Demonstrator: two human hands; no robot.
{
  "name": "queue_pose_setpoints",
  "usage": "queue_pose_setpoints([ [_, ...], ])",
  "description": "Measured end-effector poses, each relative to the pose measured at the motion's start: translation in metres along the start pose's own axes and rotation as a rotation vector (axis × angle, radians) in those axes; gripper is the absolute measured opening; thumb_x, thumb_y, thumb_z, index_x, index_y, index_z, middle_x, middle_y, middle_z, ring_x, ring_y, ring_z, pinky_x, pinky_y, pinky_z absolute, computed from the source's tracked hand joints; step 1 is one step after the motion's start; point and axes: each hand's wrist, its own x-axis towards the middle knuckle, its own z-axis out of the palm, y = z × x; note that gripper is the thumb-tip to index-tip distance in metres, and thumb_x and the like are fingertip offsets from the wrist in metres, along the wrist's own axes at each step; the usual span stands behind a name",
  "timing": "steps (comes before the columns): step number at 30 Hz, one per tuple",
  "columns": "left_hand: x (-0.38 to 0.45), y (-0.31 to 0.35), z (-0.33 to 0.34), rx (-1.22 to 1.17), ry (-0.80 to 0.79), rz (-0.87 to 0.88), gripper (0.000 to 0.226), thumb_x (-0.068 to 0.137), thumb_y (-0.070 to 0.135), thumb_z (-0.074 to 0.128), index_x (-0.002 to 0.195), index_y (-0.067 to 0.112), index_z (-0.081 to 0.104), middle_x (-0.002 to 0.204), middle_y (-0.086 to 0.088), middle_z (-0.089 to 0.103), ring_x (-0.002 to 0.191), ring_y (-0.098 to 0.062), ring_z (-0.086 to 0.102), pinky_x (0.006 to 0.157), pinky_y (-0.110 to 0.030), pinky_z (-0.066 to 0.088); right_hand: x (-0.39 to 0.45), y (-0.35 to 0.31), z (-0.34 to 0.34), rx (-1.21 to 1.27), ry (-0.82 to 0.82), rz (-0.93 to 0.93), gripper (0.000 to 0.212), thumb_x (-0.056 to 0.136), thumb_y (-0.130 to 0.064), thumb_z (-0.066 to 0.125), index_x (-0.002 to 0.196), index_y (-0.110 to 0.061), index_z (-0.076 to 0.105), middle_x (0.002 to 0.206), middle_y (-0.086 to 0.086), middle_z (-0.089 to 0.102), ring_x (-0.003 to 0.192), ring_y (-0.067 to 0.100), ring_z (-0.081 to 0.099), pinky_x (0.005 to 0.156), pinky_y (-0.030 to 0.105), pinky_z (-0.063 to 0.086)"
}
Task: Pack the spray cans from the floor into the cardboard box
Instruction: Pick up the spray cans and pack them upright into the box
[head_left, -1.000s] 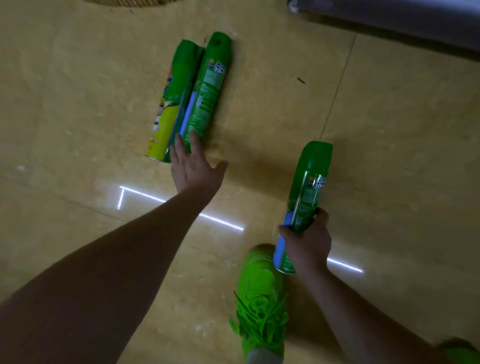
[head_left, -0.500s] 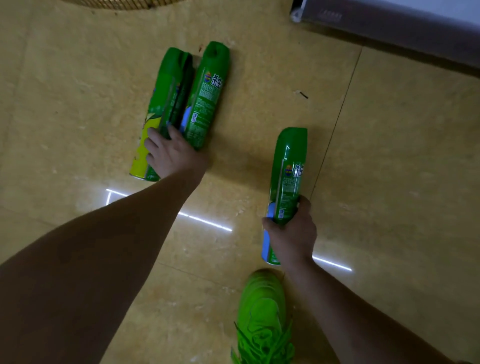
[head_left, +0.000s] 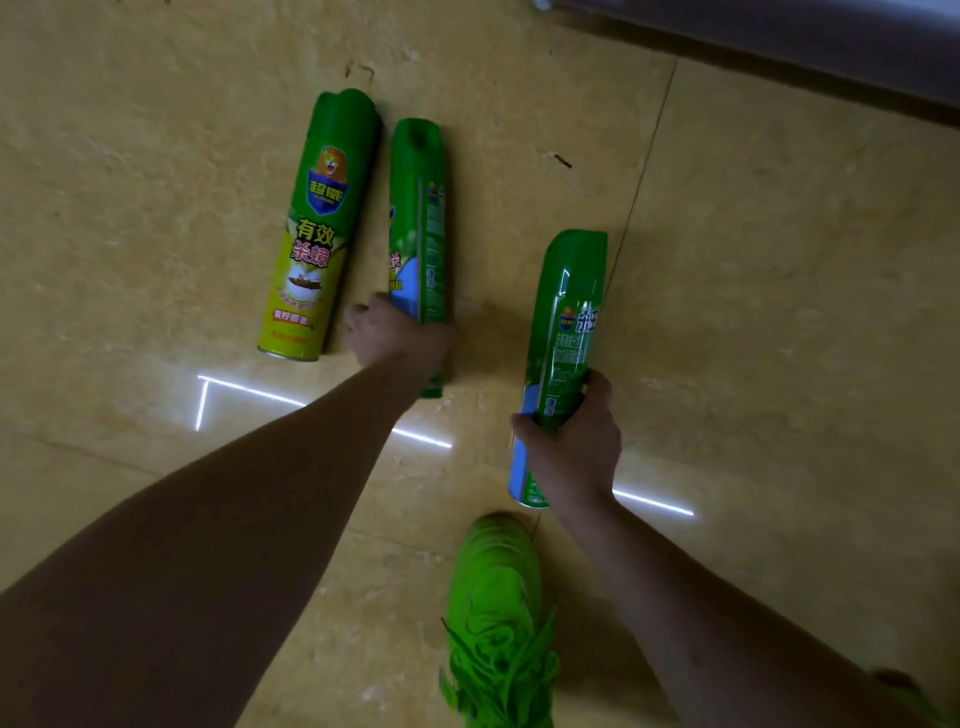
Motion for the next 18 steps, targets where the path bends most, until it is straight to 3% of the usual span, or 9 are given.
queue_pose_setpoints([
  [5, -0.069, -0.003, 0.018, -0.154, -0.042, 0.044, 0.058, 0.066, 0.024, 0.077, 0.117, 0.014, 0.051, 0.098, -0.005, 0.06, 0.09, -0.032, 0.061, 0.074, -0.034, 0.048, -0.005, 0.013, -0.031, 0.049, 0.023, 0.01, 0.071, 0.064, -0.026, 0.083, 0.125, -0.02, 0.046, 0.107, 0.003, 0.067, 0.096, 0.029, 0.065, 0.08, 0.034, 0.049],
  [10, -0.143, 0.028, 0.029, -0.226, -0.111, 0.138, 0.06, 0.056, 0.021, 0.082, 0.108, 0.019, 0.052, 0.083, 0.004, 0.063, 0.081, -0.03, 0.062, 0.075, -0.041, 0.055, -0.005, 0.037, -0.088, 0.103, 0.076, 0.028, 0.072, 0.066, -0.024, 0.083, 0.127, -0.019, 0.045, 0.108, 0.004, 0.067, 0.096, 0.029, 0.065, 0.079, 0.033, 0.048],
  [13, -0.187, 0.061, 0.042, -0.279, -0.174, 0.209, 0.059, 0.054, 0.016, 0.084, 0.103, 0.02, 0.051, 0.08, 0.009, 0.061, 0.076, -0.022, 0.062, 0.069, -0.035, 0.052, -0.003, 0.056, -0.136, 0.165, 0.126, 0.06, 0.073, 0.066, -0.023, 0.082, 0.129, -0.021, 0.044, 0.107, 0.001, 0.066, 0.094, 0.025, 0.064, 0.077, 0.029, 0.046],
  [16, -0.234, 0.1, 0.063, -0.318, -0.231, 0.304, 0.06, 0.056, 0.022, 0.09, 0.103, 0.02, 0.052, 0.081, 0.014, 0.063, 0.074, -0.01, 0.062, 0.067, -0.03, 0.048, -0.001, 0.079, -0.194, 0.262, 0.187, 0.094, 0.071, 0.067, -0.02, 0.082, 0.127, -0.022, 0.044, 0.105, -0.003, 0.066, 0.089, 0.02, 0.063, 0.074, 0.025, 0.042],
  [18, -0.27, 0.13, 0.083, -0.348, -0.263, 0.365, 0.06, 0.058, 0.029, 0.091, 0.104, 0.02, 0.054, 0.083, 0.014, 0.065, 0.077, -0.011, 0.064, 0.071, -0.031, 0.051, -0.001, 0.099, -0.238, 0.317, 0.24, 0.103, 0.07, 0.068, -0.02, 0.083, 0.126, -0.022, 0.045, 0.104, -0.004, 0.065, 0.086, 0.017, 0.06, 0.073, 0.023, 0.04],
])
